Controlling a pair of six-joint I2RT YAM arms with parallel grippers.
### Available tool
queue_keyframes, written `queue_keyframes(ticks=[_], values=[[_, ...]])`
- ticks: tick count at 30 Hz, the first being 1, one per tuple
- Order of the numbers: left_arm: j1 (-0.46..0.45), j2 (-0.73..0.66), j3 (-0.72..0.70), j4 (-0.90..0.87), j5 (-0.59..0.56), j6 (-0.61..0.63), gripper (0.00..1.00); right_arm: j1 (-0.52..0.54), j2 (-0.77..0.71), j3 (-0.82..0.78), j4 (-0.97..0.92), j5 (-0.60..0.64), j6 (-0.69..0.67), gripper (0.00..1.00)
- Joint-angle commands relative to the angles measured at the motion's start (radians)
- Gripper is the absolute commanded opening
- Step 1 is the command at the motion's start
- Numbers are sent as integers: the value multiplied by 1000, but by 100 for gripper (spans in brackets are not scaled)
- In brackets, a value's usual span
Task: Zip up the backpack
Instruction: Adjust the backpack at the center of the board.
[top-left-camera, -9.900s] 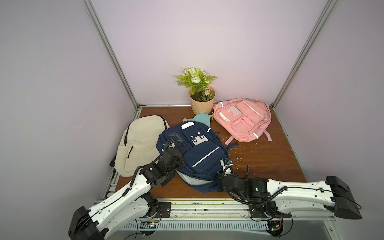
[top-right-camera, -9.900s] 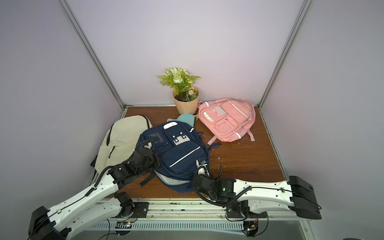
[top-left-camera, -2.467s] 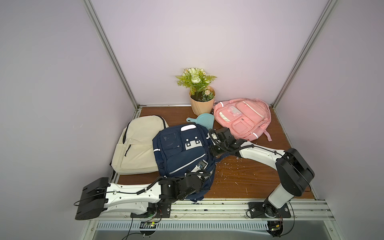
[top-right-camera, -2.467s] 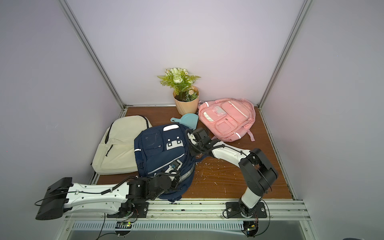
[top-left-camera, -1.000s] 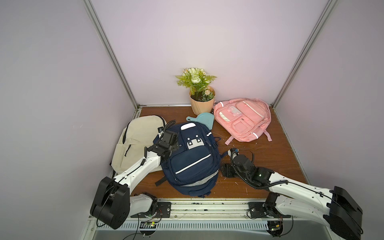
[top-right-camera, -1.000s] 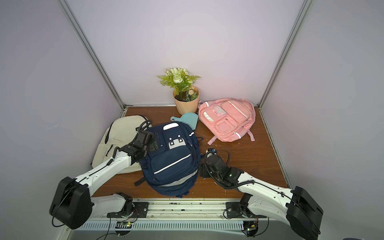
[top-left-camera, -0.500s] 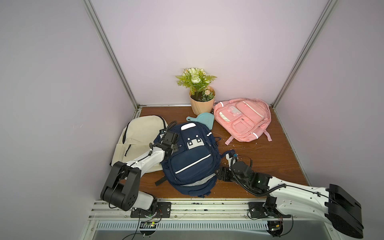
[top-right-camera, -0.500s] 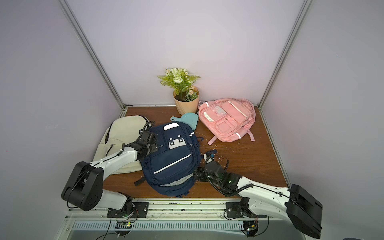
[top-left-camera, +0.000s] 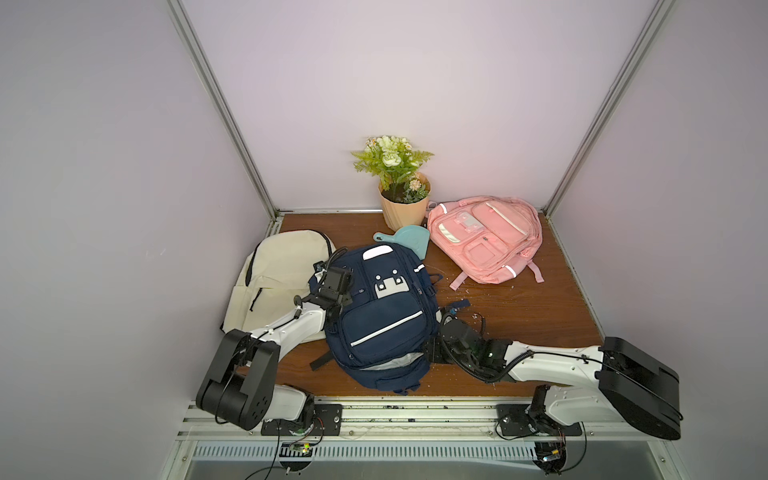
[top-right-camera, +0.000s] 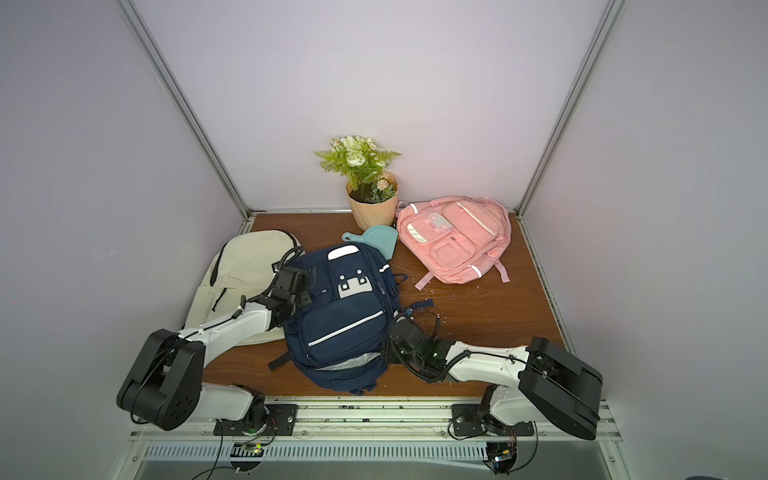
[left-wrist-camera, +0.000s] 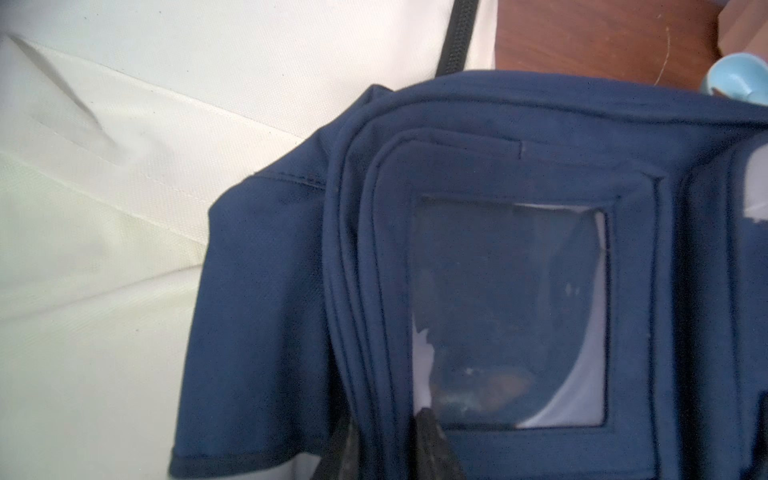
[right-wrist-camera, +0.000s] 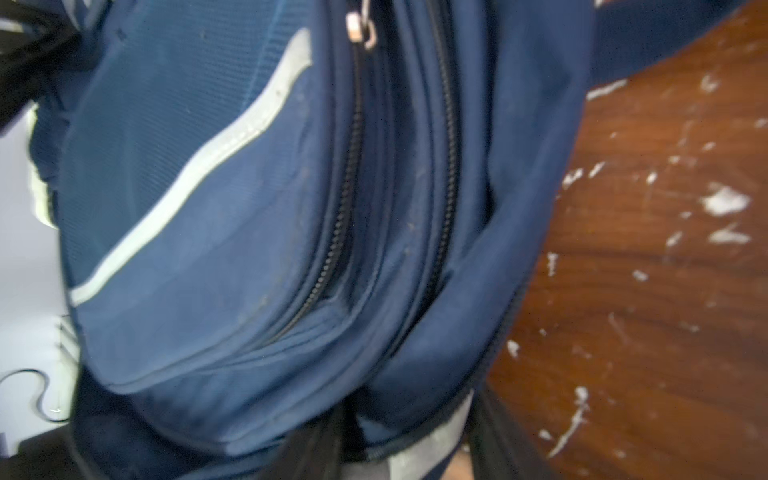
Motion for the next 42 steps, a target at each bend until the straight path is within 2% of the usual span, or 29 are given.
queue_keyframes(ticks=[1,6,9,13,20,22,27,31,35,42], values=[[-59,3,-52,-86,125,-29,19,6,13,43,-1,34,17,30],[-86,-91,-81,-112,107,-58,8,6,-10,87,-122,120,-11,6],[-89,-173,-106,-136,96,-70,2,3,-54,110,-203,194,-38,0],[-94,-294,-136,-167,102,-81,0,-18,-114,144,-297,268,-93,0],[-136,-542,-166,-225,106,-112,0,-96,-215,234,-369,298,-259,0],[-141,-611,-185,-226,121,-132,0,-111,-231,284,-408,336,-306,0],[-165,-716,-215,-209,146,-156,0,-187,-227,375,-408,335,-428,0],[-265,-732,-196,-233,44,-181,0,-285,-175,430,-352,285,-496,0],[-382,-726,-190,-202,-18,-236,0,-371,-60,519,-302,234,-558,0],[-553,-592,-191,-111,-92,-329,0,-452,200,729,-283,200,-655,0]])
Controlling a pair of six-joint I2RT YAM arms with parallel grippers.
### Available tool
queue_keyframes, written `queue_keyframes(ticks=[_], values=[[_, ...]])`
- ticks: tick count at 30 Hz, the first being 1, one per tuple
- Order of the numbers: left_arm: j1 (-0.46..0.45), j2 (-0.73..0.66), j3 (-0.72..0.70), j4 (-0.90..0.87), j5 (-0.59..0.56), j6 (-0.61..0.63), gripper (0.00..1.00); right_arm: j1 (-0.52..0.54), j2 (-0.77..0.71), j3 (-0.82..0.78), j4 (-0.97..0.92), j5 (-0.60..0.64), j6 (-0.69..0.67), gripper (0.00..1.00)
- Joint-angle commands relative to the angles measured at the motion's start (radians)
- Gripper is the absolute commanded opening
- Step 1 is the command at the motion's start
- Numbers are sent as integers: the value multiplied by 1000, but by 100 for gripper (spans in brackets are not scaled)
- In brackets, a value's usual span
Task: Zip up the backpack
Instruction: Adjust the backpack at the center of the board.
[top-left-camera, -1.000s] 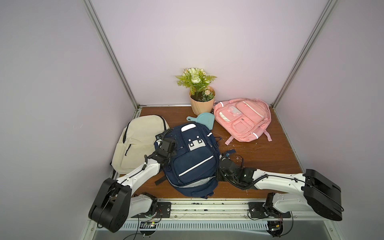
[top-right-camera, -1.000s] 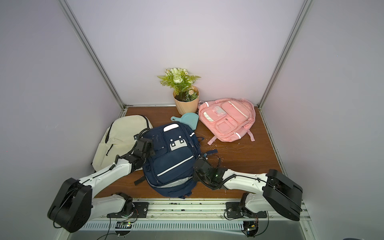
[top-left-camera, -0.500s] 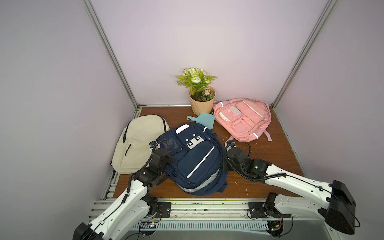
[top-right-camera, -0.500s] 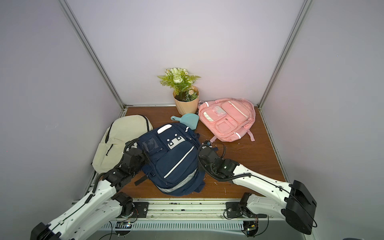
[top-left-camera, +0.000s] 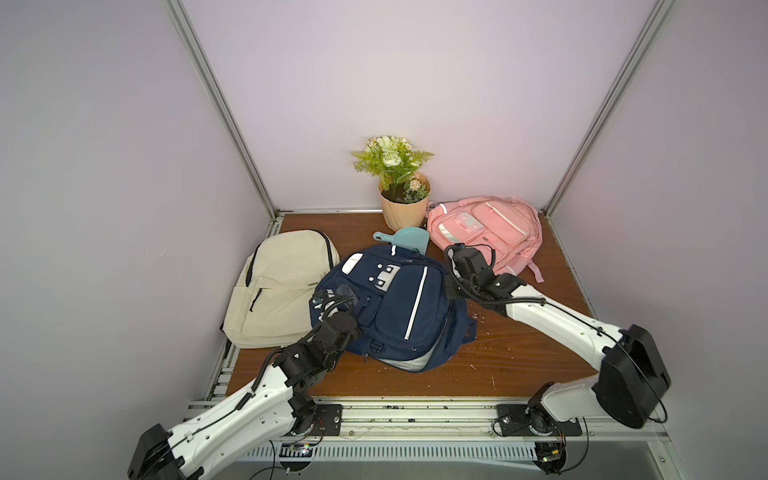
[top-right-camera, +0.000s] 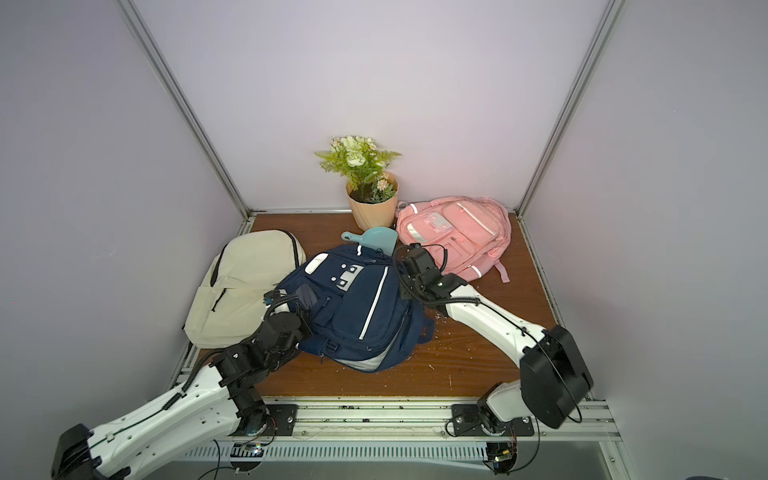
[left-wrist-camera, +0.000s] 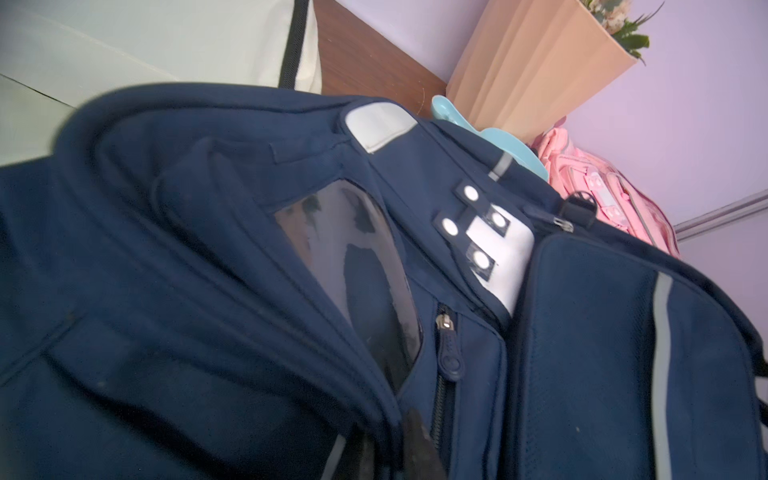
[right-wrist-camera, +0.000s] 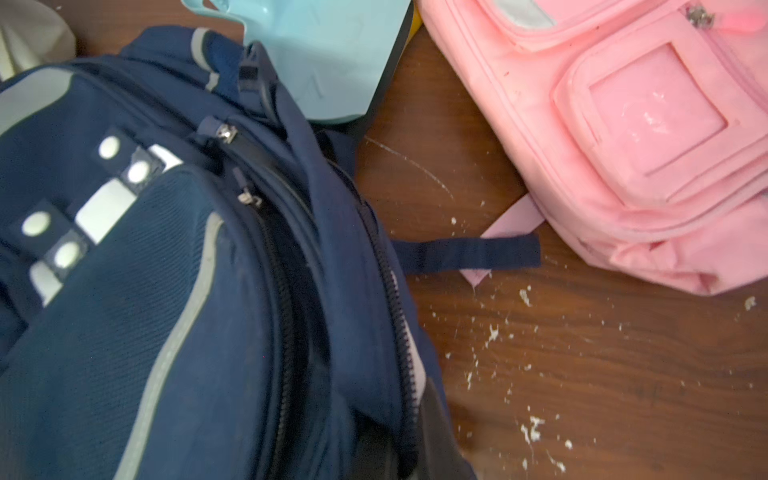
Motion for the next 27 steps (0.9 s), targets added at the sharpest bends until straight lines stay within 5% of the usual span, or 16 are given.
queue_keyframes(ticks=[1,6,9,12,19,22,27], values=[[-83,67,29,79,47,-26,0,-35,76,148,202,38,-64,0],[-102,209,49,190,93,-59,0,-56,198,270,136,39,-82,1],[-104,271,64,239,114,-79,0,-53,145,214,148,-4,-60,34],[-105,326,91,248,123,-93,0,-33,32,90,176,-20,-13,53],[-105,366,129,204,86,-116,0,260,-200,-173,168,53,137,63],[-105,343,138,163,90,-106,16,386,-268,-301,177,56,263,63],[-102,229,140,-55,-35,-99,64,533,-343,-414,105,150,441,64]])
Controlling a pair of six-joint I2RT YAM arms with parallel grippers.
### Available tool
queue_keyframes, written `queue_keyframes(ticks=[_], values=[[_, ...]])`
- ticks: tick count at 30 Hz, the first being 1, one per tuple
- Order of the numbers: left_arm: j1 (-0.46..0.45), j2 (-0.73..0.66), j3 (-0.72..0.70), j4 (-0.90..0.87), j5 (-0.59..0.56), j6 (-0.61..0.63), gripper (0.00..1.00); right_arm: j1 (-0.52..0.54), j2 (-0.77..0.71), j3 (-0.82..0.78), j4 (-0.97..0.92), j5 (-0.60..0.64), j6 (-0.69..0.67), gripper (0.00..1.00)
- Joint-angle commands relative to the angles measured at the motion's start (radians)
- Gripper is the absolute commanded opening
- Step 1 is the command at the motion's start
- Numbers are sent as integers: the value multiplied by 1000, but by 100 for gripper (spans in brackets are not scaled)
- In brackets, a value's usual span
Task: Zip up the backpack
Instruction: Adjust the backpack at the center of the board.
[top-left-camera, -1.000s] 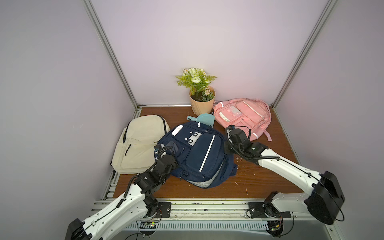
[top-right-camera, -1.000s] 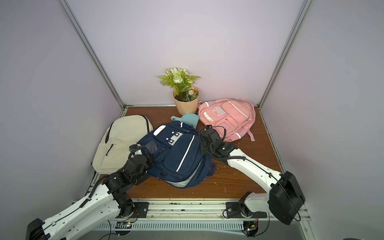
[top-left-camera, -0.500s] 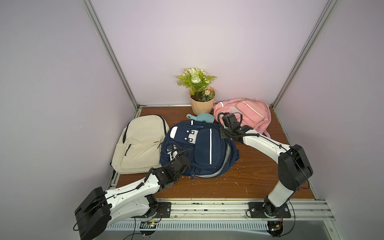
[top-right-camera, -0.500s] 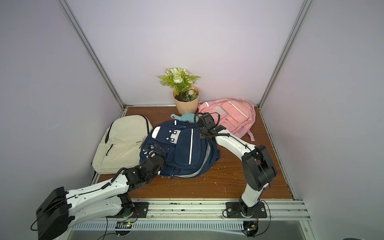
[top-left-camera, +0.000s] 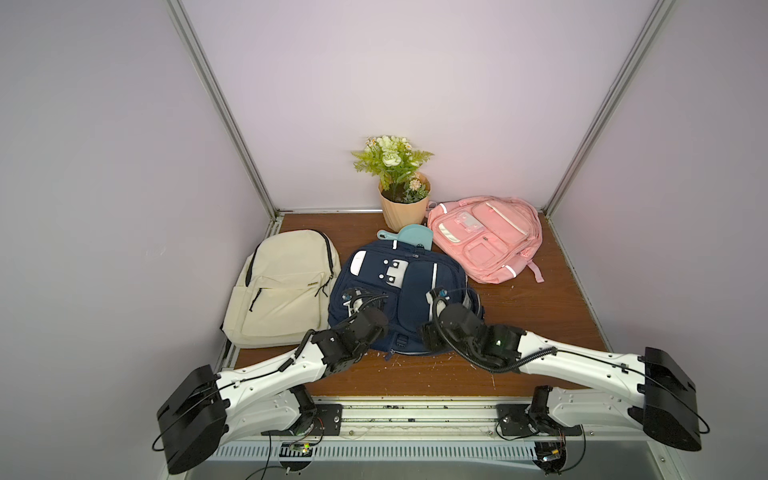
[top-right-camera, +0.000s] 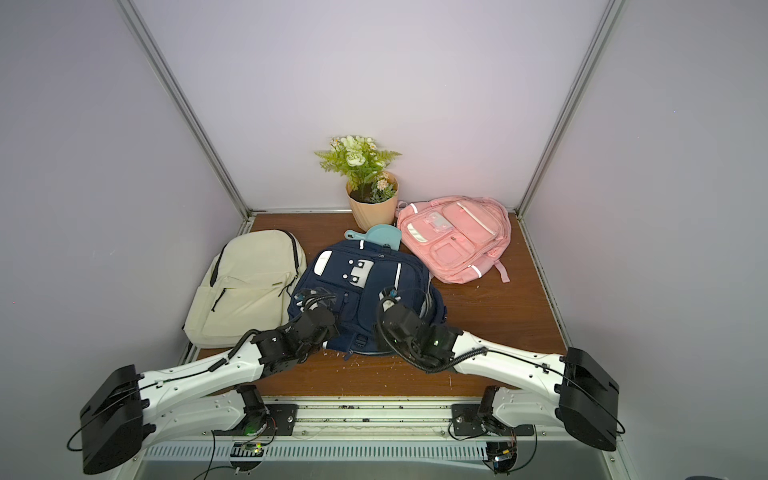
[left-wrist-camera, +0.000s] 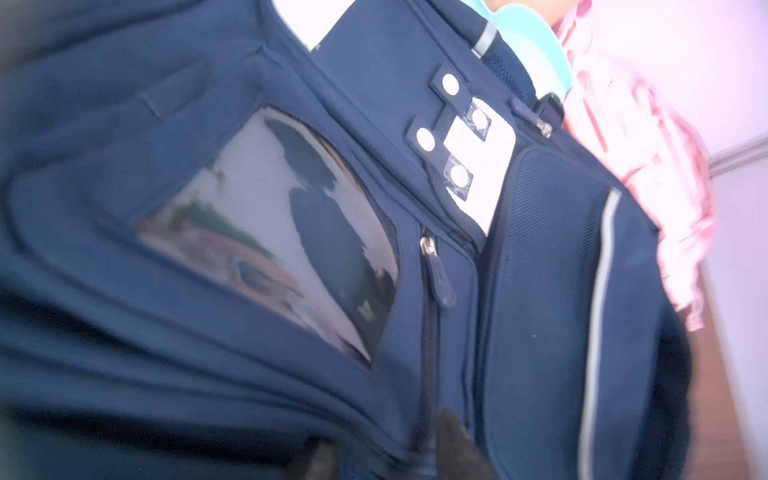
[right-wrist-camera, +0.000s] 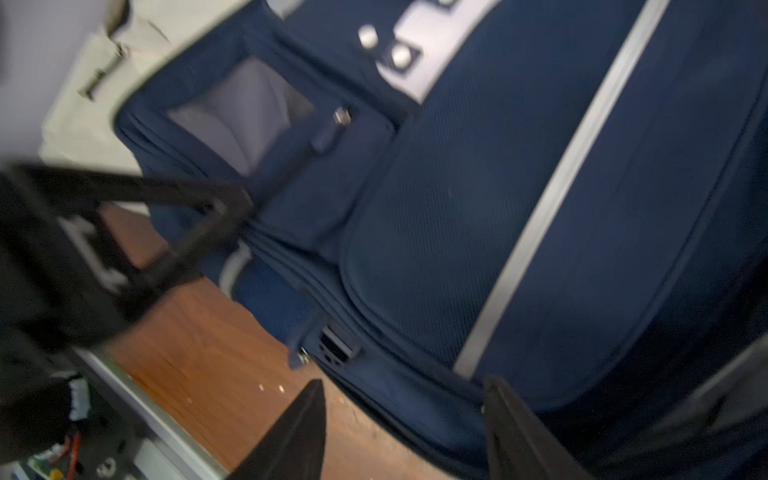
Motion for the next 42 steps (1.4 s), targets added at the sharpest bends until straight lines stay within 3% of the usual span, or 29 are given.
queue_keyframes(ticks=[1,4,10,13,16,21,27,31,33,38,42], values=[[2,-76,44,-163,-89,20,69,50,-56,-22,-78,128,191,65],[100,-112,56,-288,-84,90,80,48,-96,-49,-162,203,244,71],[329,-134,62,-333,-44,242,100,31,-168,-103,-218,219,266,74],[449,-108,61,-289,3,297,97,18,-187,-135,-239,222,313,75],[553,-57,48,-167,126,373,97,5,-207,-185,-195,211,330,76],[569,83,77,-46,222,456,99,-75,-206,-248,-82,154,288,77],[568,164,29,18,287,443,77,-235,-147,-288,136,-30,157,74],[542,157,10,21,365,438,47,-331,-70,-225,182,-67,48,66],[478,110,3,8,312,410,35,-381,-24,-187,200,-102,3,59],[333,-63,-45,-33,216,272,21,-463,67,-75,208,-119,-90,56],[294,-190,-134,17,246,165,17,-465,69,-2,133,-111,-125,58]])
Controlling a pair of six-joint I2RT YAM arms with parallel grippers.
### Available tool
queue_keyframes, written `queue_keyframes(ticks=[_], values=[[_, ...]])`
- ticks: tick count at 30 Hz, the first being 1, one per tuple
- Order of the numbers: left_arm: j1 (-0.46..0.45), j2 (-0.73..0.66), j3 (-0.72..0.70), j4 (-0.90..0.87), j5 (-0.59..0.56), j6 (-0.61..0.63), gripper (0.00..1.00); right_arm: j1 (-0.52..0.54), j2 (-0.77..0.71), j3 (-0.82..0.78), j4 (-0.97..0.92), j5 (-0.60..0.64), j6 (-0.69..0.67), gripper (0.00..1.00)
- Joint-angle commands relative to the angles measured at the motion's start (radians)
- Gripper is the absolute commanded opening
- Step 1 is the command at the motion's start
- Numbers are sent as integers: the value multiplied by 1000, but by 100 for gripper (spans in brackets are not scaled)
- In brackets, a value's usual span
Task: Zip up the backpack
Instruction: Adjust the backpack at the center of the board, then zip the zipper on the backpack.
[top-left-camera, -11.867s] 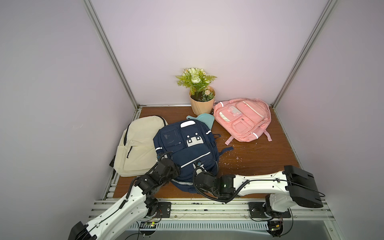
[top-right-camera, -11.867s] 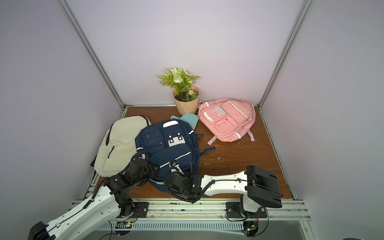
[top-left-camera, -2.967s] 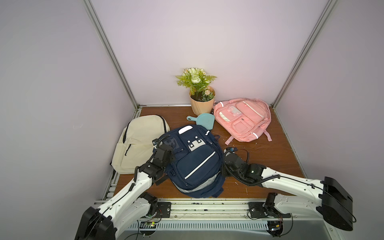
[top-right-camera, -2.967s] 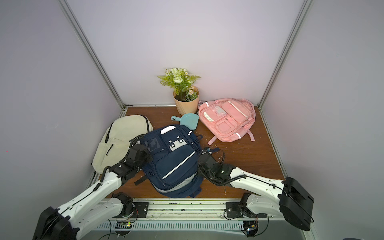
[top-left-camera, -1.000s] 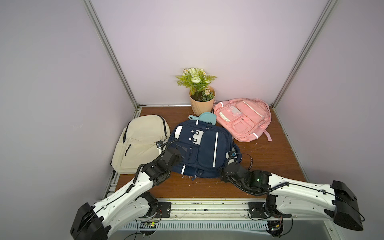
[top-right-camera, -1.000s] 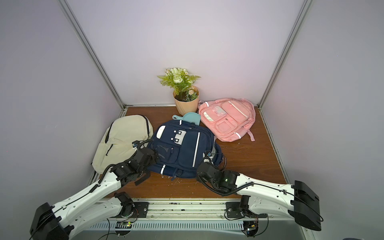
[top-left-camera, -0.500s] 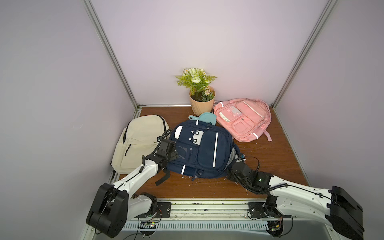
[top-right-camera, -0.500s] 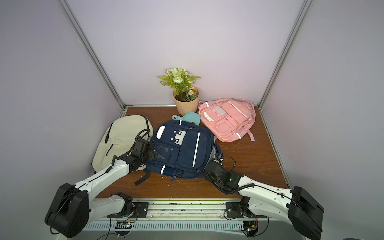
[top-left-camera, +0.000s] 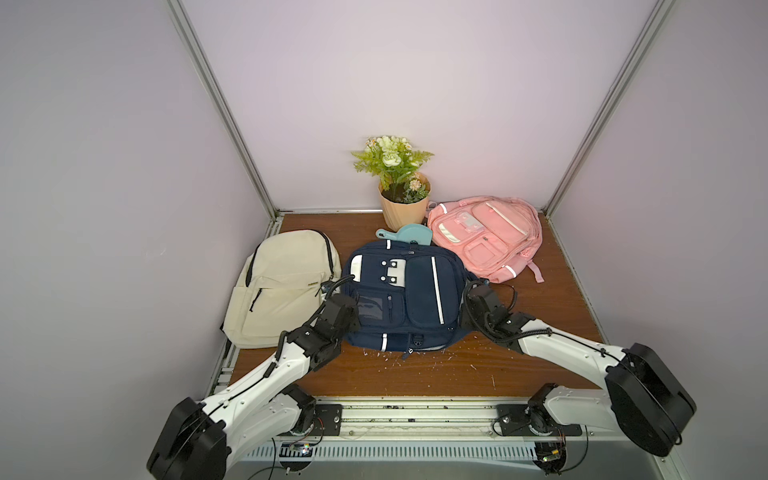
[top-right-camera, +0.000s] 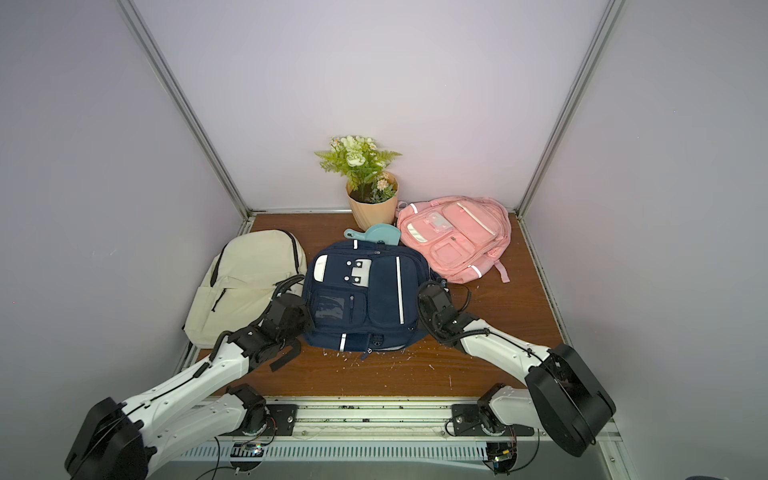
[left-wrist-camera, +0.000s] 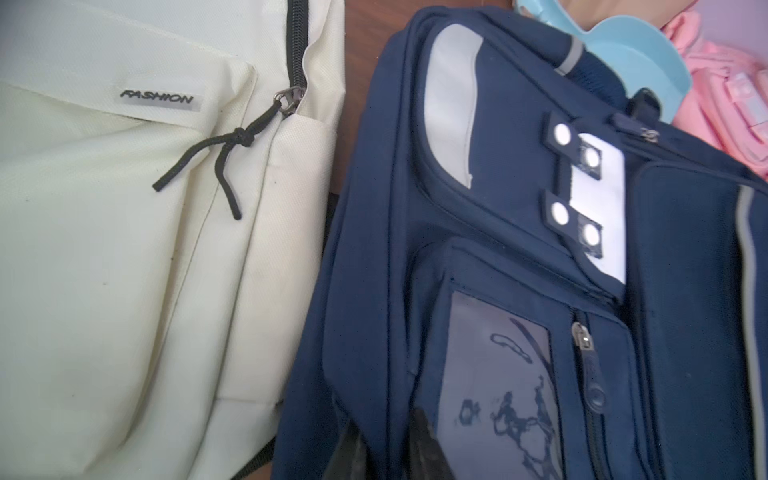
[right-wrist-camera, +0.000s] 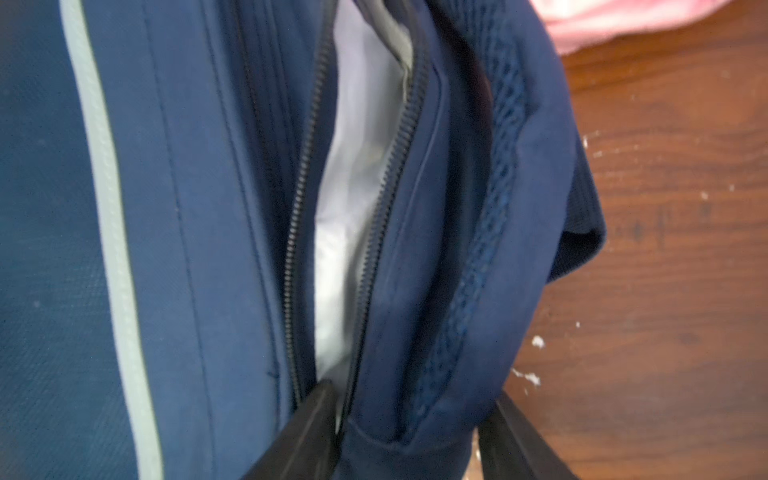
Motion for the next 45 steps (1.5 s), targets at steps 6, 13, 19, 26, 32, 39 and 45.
queue_keyframes(ticks=[6,13,19,26,32,39,45], values=[[-52,-76,-65,51,59,-173,11,182,-184,30,-35,30,7,65],[-54,-91,-23,32,43,-152,10,487,-257,-49,-58,75,198,67],[-53,-104,-38,46,55,-171,8,583,-198,-81,27,75,308,68],[-60,-112,-28,55,63,-178,8,616,-91,-118,221,36,389,64],[-75,-109,-17,54,60,-178,8,630,47,-92,322,17,368,60],[-80,-116,-19,44,52,-187,8,634,206,9,256,13,368,56],[-83,-124,-13,33,45,-190,8,640,312,121,63,125,399,48]])
